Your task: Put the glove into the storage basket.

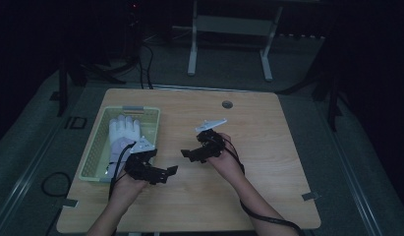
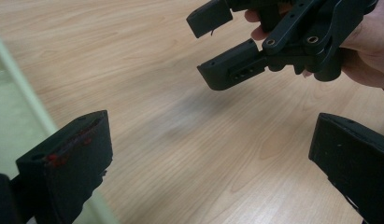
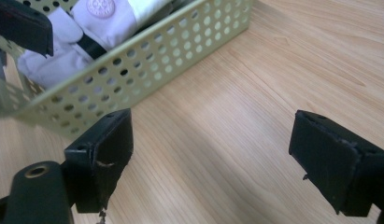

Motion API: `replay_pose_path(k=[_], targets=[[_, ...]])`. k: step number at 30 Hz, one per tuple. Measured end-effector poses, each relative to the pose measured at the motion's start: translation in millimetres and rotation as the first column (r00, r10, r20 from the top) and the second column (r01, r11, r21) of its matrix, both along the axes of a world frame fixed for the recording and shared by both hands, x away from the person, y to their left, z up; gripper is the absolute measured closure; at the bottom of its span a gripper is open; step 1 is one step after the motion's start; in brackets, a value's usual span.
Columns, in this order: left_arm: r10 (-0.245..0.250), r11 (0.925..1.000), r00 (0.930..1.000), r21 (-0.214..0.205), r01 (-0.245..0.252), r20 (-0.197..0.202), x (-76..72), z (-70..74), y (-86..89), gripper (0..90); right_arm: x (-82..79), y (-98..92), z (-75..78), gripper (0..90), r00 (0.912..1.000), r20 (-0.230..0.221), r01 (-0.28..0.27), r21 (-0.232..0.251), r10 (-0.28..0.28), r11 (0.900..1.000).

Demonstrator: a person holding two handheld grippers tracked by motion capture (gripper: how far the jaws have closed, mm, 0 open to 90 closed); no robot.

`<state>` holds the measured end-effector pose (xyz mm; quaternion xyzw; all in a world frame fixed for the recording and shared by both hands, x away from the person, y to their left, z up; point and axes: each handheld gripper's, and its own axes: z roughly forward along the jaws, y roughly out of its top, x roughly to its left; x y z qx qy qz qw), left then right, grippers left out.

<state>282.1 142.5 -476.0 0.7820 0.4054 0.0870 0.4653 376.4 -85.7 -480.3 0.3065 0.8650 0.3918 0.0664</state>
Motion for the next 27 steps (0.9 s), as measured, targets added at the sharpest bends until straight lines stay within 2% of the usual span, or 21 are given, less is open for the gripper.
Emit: replay_pose_path(k=[8, 13, 18, 21, 25, 27], targets=[[-0.071, 0.9973, 0.9972, -0.018, 0.071, 0.024, -5.1, -5.3, -22.1, 0.0, -7.8, -28.0, -10.6, 13.8, 0.9998, 0.012, 0.015, 0.018, -0.015, 0.9997], [-0.116, 0.9931, 0.9930, 0.016, 0.116, 0.021, -8.2, -11.8, -38.4, 0.0, -14.3, -42.2, -19.2, 13.8, 0.9997, 0.016, 0.018, 0.022, -0.019, 0.9996], [-0.144, 0.9894, 0.9895, 0.022, 0.144, 0.013, -9.7, -22.1, -51.6, 0.0, -20.4, -58.5, -24.8, 13.8, 0.9988, 0.035, 0.032, 0.056, -0.034, 0.9979], [-0.151, 0.9884, 0.9886, 0.023, 0.150, 0.008, -10.2, -26.8, -55.1, 0.0, -23.4, -65.7, -28.7, 14.0, 0.9985, 0.045, 0.028, 0.055, -0.030, 0.9981], [-0.178, 0.9839, 0.9840, 0.019, 0.178, -0.012, -10.8, -42.5, -64.4, 0.0, -28.0, -78.3, -36.7, 14.0, 0.9985, 0.048, 0.025, 0.043, -0.027, 0.9988], [-0.184, 0.9827, 0.9829, 0.022, 0.184, -0.007, -11.1, -46.9, -67.5, 0.0, -31.6, -87.9, -43.5, 13.9, 0.9986, 0.043, 0.028, 0.030, -0.030, 0.9991]])
